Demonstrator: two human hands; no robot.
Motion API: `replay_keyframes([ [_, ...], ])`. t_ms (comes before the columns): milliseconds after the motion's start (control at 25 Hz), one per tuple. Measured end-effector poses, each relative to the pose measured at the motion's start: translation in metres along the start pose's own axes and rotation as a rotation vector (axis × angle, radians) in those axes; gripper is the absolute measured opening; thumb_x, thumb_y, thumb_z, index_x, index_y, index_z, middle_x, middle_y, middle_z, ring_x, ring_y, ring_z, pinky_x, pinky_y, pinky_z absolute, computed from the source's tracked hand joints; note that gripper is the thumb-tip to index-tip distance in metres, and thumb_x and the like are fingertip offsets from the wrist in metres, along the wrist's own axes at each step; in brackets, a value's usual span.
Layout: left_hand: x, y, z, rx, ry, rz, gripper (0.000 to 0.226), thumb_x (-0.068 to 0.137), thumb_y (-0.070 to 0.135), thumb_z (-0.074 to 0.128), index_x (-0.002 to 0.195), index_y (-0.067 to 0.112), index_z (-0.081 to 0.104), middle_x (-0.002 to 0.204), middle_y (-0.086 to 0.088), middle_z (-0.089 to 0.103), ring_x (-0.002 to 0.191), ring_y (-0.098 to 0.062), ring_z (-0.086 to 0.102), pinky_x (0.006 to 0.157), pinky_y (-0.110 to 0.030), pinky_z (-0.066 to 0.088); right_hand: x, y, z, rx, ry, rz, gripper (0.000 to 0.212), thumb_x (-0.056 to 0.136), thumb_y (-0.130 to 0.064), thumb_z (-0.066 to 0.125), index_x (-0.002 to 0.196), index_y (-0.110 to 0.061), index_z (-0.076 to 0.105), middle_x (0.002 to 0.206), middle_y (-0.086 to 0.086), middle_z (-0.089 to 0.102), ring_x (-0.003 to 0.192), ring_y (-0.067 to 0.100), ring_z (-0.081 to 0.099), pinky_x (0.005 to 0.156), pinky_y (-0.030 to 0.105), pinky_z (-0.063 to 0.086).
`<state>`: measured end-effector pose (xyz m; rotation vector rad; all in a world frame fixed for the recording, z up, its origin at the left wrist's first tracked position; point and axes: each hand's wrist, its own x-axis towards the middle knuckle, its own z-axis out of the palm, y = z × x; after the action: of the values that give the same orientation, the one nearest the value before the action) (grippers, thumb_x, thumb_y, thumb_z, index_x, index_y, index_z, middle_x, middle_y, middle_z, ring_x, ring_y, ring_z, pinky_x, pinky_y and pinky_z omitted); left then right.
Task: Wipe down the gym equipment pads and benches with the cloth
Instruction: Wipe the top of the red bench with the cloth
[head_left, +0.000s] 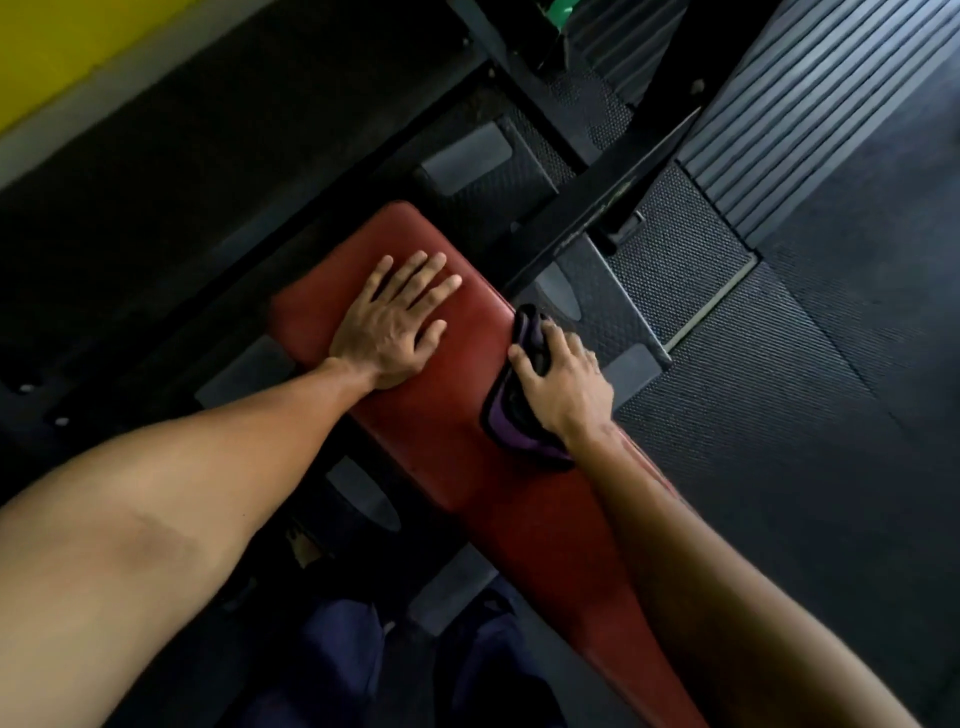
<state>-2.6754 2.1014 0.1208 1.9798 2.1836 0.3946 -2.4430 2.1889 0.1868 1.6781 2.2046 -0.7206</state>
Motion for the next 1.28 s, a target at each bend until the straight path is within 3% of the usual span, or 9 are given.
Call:
replay_keyframes([
  [120,-0.004,0.001,0.002,0.010,0.023,-0.012,0.061,0.098,0.038,0.041,0.157,0.026,0.034,0.167,-0.004,0.025,0.154,-0.023,0.021,0.125,-0.051,0.015,-0.011,0.009,0.011,0.021,0.053,0.008,0.060,0.097,-0.064,0.039,0.148,-0.031,0.040,0.143,0.000,0.050,0.134,0.030,0.045,0.109,0.046,0.041],
  [240,-0.003,-0.001,0.002,0.030,0.042,0.006,0.059,0.099,0.038,0.042,0.156,0.024,0.037,0.166,-0.004,0.026,0.154,-0.023,0.022,0.124,-0.051,0.017,0.029,-0.044,0.010,0.097,0.064,-0.071,0.052,0.101,-0.053,0.038,0.149,-0.032,0.042,0.141,0.003,0.052,0.132,0.034,0.046,0.111,0.047,0.038],
  [400,-0.004,-0.003,0.001,0.050,0.016,-0.001,0.057,0.100,0.038,0.041,0.156,0.024,0.039,0.166,-0.003,0.027,0.154,-0.021,0.021,0.125,-0.049,0.015,0.051,-0.079,0.012,0.085,0.037,-0.142,0.054,0.101,-0.056,0.034,0.151,-0.036,0.039,0.145,0.001,0.049,0.133,0.033,0.045,0.107,0.047,0.039],
  [560,-0.002,0.001,0.000,0.053,0.011,-0.004,0.060,0.099,0.038,0.042,0.157,0.026,0.035,0.167,-0.003,0.025,0.155,-0.021,0.019,0.125,-0.050,0.014,0.015,-0.025,0.013,0.066,0.117,-0.124,0.053,0.101,-0.055,0.039,0.150,-0.036,0.037,0.142,-0.003,0.049,0.132,0.029,0.046,0.102,0.044,0.043],
  [800,-0.003,0.000,0.002,0.053,0.016,-0.003,0.059,0.099,0.038,0.041,0.157,0.026,0.035,0.167,-0.004,0.025,0.155,-0.021,0.020,0.125,-0.050,0.015,0.018,-0.044,0.027,0.076,0.125,0.039,0.053,0.102,-0.053,0.035,0.151,-0.034,0.039,0.151,0.003,0.045,0.144,0.038,0.035,0.116,0.050,0.031],
  [920,-0.004,-0.001,0.002,0.066,0.011,0.004,0.057,0.102,0.039,0.038,0.157,0.025,0.036,0.166,-0.004,0.026,0.155,-0.022,0.020,0.125,-0.050,0.016,0.033,-0.084,0.023,0.105,0.075,-0.076,0.056,0.103,-0.055,0.032,0.155,-0.036,0.033,0.162,0.004,0.034,0.153,0.035,0.020,0.124,0.051,0.017],
  [1040,-0.004,-0.001,0.001,0.050,0.000,-0.006,0.058,0.101,0.039,0.039,0.157,0.026,0.035,0.167,-0.003,0.025,0.155,-0.021,0.019,0.125,-0.049,0.013,0.022,-0.056,0.023,0.059,0.121,-0.173,0.057,0.103,-0.056,0.036,0.157,-0.038,0.029,0.163,0.001,0.031,0.152,0.034,0.024,0.123,0.047,0.023],
  [1160,-0.005,0.001,0.001,0.018,0.002,-0.018,0.056,0.102,0.039,0.039,0.156,0.026,0.037,0.166,-0.004,0.027,0.154,-0.023,0.021,0.125,-0.049,0.013,-0.002,-0.014,0.025,0.097,0.197,-0.021,0.056,0.102,-0.057,0.037,0.154,-0.037,0.034,0.161,0.000,0.034,0.149,0.033,0.030,0.123,0.046,0.024],
  [1280,-0.011,0.000,0.000,-0.026,0.040,-0.097,0.053,0.104,0.038,0.037,0.155,0.025,0.039,0.165,-0.006,0.028,0.153,-0.025,0.025,0.125,-0.048,0.015,0.003,-0.044,0.032,0.143,0.151,0.076,0.060,0.103,-0.057,0.029,0.158,-0.033,0.029,0.168,0.004,0.022,0.156,0.035,0.010,0.127,0.050,0.006],
])
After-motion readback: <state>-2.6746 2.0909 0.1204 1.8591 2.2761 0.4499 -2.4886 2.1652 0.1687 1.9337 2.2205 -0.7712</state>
